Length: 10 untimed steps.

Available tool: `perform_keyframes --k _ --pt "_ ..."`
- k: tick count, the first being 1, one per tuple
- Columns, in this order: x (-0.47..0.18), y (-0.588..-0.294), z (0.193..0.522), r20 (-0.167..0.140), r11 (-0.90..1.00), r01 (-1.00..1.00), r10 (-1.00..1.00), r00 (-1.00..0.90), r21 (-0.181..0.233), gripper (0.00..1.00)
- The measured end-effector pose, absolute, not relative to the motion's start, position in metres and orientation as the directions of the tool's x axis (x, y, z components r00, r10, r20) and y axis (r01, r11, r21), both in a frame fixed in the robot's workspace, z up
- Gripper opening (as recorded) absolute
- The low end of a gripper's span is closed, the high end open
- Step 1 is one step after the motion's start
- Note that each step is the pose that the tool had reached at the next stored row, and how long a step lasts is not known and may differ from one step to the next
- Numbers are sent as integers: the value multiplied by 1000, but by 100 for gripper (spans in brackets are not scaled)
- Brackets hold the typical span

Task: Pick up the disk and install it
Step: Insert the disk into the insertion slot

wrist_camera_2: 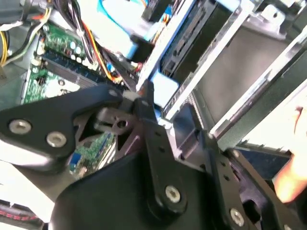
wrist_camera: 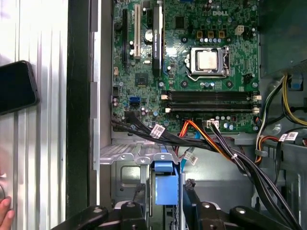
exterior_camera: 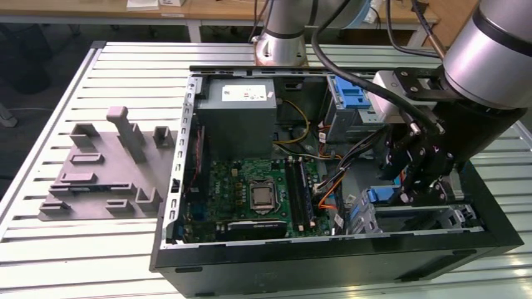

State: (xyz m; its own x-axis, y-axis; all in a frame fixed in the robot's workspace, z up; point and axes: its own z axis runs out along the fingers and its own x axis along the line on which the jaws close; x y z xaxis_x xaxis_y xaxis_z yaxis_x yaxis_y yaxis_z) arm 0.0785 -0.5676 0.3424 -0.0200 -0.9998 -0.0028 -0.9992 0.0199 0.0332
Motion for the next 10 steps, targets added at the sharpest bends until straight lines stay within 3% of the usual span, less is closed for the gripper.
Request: perform_keyframes --k 3,5,6,10 --pt "79 -568 342 -3 20 -999 -1000 -20 33 42" --pt "79 -568 342 -3 20 -999 -1000 -20 33 30" --pt "79 -568 342 -3 20 -999 -1000 -20 33 30" --pt "79 -568 342 -3 20 -999 -1000 -20 33 13"
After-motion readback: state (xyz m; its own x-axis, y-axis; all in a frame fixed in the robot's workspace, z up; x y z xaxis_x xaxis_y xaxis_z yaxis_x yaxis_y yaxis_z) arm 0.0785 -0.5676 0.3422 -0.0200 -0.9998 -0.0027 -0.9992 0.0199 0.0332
